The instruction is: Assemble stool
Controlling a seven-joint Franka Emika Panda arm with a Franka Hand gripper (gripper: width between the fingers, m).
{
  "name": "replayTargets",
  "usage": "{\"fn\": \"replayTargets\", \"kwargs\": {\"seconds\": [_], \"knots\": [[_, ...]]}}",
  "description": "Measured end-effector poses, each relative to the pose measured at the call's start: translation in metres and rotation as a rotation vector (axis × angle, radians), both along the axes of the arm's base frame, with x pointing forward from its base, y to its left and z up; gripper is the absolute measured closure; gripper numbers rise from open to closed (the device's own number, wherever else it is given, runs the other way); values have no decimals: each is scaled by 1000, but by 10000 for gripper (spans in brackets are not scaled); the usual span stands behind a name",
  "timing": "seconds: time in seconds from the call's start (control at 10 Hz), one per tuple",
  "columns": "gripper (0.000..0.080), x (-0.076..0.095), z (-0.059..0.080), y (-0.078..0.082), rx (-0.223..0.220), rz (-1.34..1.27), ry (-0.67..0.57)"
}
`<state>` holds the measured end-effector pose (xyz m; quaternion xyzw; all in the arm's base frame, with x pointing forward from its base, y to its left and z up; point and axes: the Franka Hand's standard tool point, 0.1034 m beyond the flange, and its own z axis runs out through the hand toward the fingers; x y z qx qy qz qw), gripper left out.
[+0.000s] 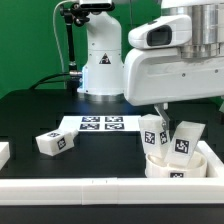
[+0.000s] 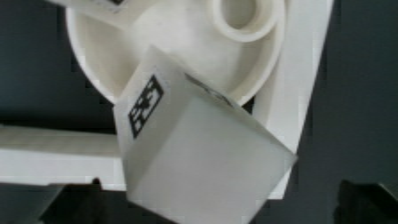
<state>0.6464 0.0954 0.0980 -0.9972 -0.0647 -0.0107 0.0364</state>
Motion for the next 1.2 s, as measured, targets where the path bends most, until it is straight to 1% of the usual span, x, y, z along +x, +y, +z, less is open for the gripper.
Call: {"fn": "replayTargets", "kwargs": {"seconds": [0.2, 0.4, 0.5, 0.8, 1.0, 1.2], "knots": [[150, 0, -1, -3, -11, 105, -4], [150, -1, -4, -6, -28, 325, -25], [150, -2, -5, -7, -30, 391, -29], [150, -3, -8, -17, -49, 610, -30], [150, -4, -10, -23, -67, 710, -27], [150, -6, -13, -25, -71, 705, -19]]}}
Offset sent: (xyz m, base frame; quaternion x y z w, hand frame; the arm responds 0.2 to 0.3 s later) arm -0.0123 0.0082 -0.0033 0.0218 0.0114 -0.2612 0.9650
